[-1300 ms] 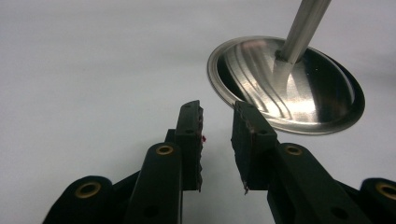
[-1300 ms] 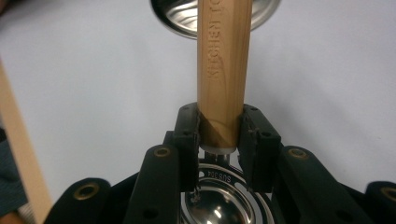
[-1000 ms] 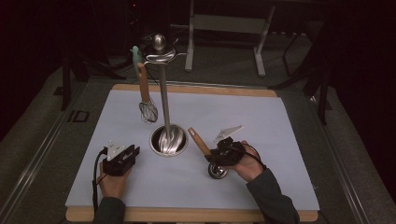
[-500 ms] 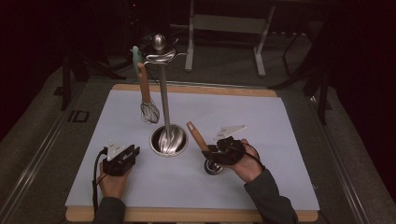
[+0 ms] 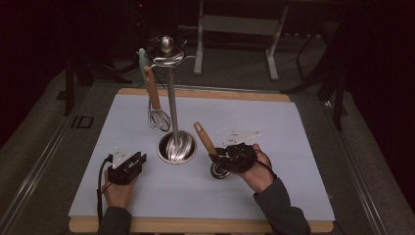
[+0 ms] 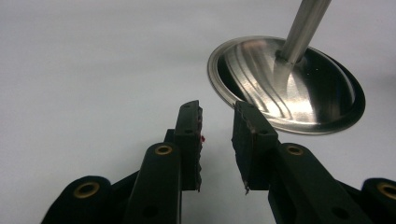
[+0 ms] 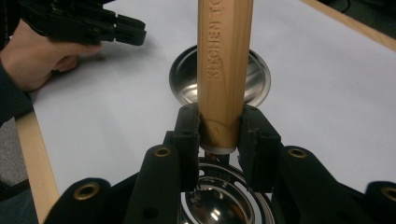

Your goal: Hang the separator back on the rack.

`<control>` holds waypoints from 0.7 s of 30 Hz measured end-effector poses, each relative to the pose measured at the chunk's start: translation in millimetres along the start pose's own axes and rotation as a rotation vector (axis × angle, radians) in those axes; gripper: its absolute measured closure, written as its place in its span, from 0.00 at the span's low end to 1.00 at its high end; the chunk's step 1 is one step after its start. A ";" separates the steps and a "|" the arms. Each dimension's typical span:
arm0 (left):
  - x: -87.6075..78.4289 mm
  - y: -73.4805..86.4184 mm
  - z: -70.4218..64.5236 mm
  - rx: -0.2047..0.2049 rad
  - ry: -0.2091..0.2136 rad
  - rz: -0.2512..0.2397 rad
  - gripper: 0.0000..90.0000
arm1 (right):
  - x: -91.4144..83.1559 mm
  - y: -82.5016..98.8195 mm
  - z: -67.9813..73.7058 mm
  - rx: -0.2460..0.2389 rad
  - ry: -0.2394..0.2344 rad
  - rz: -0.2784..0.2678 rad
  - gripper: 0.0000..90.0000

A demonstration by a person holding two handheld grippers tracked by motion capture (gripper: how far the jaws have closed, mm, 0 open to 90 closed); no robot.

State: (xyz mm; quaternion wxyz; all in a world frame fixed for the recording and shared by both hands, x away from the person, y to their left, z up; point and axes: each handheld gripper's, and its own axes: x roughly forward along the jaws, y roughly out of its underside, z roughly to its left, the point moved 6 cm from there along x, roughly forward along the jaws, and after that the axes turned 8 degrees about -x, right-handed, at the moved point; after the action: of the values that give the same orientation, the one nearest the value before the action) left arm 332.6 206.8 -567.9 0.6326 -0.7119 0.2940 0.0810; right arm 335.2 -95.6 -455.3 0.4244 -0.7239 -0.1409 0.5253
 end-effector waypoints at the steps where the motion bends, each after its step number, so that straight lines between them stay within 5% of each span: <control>1: 0.0 0.0 0.0 0.000 0.000 0.000 0.80 | -0.7 -1.4 0.8 -0.012 -0.001 -0.006 0.79; 21: -0.1 0.0 0.1 0.001 0.001 0.002 0.80 | -12.8 -26.1 10.5 -0.073 0.023 -0.103 0.79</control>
State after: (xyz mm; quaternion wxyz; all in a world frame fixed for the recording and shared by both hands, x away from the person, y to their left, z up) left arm 332.5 206.9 -567.9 0.6329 -0.7112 0.2951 0.0810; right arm 327.1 -83.4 -428.1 0.4257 -0.7367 -0.1923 0.4889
